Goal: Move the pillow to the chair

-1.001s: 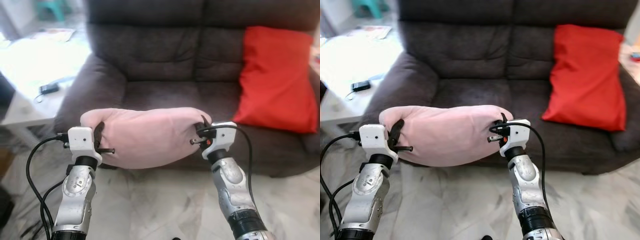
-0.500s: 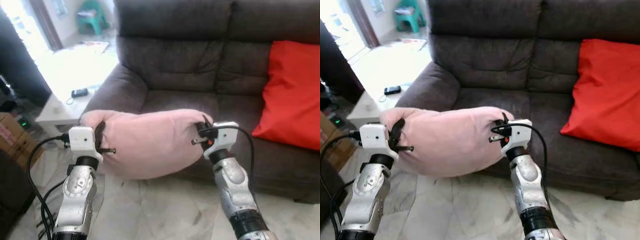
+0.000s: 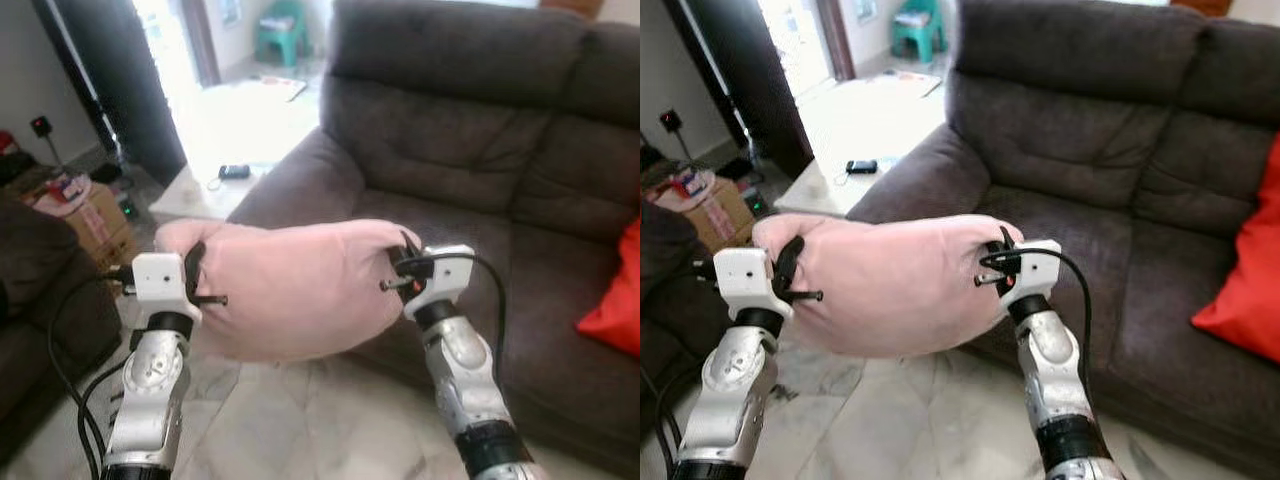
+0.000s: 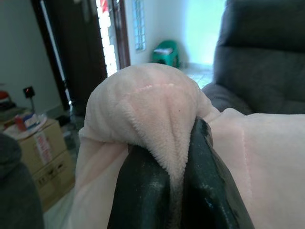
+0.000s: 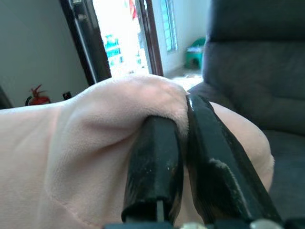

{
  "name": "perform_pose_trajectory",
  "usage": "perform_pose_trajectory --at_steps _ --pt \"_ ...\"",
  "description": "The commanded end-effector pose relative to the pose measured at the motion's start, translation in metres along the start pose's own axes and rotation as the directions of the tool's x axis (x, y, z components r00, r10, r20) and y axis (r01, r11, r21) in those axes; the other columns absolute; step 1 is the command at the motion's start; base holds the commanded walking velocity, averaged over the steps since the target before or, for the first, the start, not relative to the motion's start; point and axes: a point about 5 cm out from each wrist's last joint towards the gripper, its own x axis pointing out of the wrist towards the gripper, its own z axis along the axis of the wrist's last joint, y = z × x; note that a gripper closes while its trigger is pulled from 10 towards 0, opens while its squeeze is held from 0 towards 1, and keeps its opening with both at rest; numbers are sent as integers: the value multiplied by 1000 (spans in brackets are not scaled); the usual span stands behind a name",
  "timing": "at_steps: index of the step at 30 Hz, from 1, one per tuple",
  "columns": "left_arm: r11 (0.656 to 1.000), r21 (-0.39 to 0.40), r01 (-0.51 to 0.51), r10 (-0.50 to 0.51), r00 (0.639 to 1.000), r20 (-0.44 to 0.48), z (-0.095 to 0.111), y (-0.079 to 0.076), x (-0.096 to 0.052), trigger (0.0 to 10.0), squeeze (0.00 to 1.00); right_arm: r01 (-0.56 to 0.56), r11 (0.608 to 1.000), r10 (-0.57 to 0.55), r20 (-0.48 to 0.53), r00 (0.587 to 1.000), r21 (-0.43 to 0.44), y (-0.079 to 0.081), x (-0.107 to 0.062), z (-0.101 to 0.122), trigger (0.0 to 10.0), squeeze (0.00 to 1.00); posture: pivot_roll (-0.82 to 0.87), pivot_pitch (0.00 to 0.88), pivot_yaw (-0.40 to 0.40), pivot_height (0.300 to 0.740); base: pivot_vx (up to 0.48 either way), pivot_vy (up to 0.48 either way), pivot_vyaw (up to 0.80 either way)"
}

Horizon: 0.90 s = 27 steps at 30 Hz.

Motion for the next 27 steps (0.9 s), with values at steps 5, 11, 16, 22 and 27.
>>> perform_pose_trajectory --at_steps 5,11,16,22,27 --pt "1000 15 2 -3 998 63 13 -1 3 10000 0 -23 999 25 72 997 -34 1 6 16 10000 0 137 57 -6 740 269 0 0" --pt "1000 20 -11 10 997 81 17 2 6 10000 0 -44 999 47 88 995 -31 5 7 19 10000 0 136 61 -9 740 291 0 602" --pt "1000 28 -12 9 995 100 23 2 9 10000 0 -46 999 47 94 994 -21 5 8 21 10000 0 134 62 -9 740 303 0 86" --pt "1000 29 -7 4 994 108 25 2 11 10000 0 -36 999 37 93 995 -12 4 10 22 10000 0 133 62 -8 740 304 0 0" --pt "999 36 -19 13 988 152 39 6 16 10000 0 -38 999 39 117 992 -10 5 13 29 10000 0 134 61 -8 740 312 0 0"
